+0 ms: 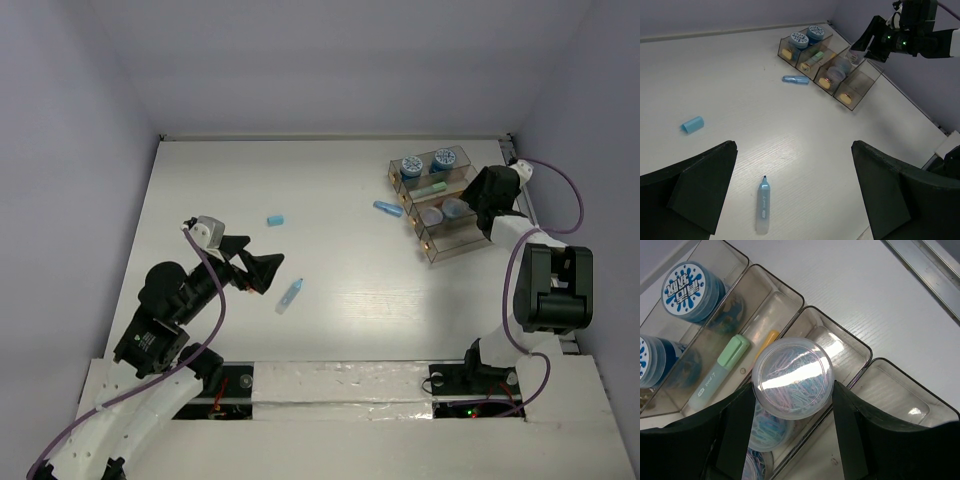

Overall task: Sort the stationery into containers
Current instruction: Place the stationery in the storage box.

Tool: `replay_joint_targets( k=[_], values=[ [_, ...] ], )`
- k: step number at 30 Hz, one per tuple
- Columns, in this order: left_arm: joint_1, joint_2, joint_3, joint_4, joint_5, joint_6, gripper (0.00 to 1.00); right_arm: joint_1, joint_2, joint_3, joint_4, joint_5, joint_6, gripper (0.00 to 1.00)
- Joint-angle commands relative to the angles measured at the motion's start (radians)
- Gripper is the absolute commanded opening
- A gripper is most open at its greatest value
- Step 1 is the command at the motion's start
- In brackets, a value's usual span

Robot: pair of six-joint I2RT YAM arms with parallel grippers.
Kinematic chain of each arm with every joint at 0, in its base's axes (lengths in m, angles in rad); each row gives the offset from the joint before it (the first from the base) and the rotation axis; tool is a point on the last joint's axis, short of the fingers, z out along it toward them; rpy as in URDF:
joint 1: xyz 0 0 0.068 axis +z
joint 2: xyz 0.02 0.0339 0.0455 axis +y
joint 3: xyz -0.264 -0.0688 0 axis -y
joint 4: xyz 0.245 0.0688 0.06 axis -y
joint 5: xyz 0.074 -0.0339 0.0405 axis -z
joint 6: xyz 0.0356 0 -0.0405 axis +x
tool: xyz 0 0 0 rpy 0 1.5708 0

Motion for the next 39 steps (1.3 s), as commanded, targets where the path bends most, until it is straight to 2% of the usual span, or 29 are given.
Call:
replay_joint_targets(
  k=[1,5,14,18,21,27,31,35,38,39],
  values=[
    [-0.005,0.007,-0.005,0.030,-0.007,-0.005,0.99,-0.006,0.002,0.038,0.049,0.025,-0.002,0.59],
    [-0.005,0.007,-0.005,0.031,-0.008,-0.003,0.99,-0.006,0.006,0.038,0.046,0.027,-0.001,0.63],
    [-0.005,0.009,-0.005,0.031,-0.008,-0.003,0.99,-0.015,-0.001,0.041,0.032,0.010,0.004,0.79],
    [-0.005,0.009,-0.007,0.031,-0.010,-0.003,0.99,-0.015,-0.013,0.042,0.023,-0.022,0.004,0.92],
    [-0.005,0.010,-0.007,0.031,-0.010,-0.001,0.99,-0.015,-0.044,0.035,0.024,-0.070,0.005,0.95],
    [-0.005,0.025,-0.004,0.031,-0.010,0.000,0.99,0.040,-0.139,0.021,0.051,-0.200,-0.009,0.96],
    [0.005,0.036,-0.003,0.030,-0.016,-0.001,0.99,0.141,-0.168,0.053,0.025,-0.225,-0.050,0.95],
    [0.023,0.048,0.001,0.020,-0.047,-0.005,0.99,0.304,-0.144,0.091,-0.014,-0.269,-0.076,0.91],
    [0.032,0.050,0.006,0.013,-0.090,-0.008,0.99,0.368,-0.093,0.108,-0.012,-0.411,-0.032,0.80],
    [0.032,0.050,0.007,0.011,-0.096,-0.009,0.99,0.417,-0.075,0.116,0.000,-0.432,-0.027,0.69]
  ],
)
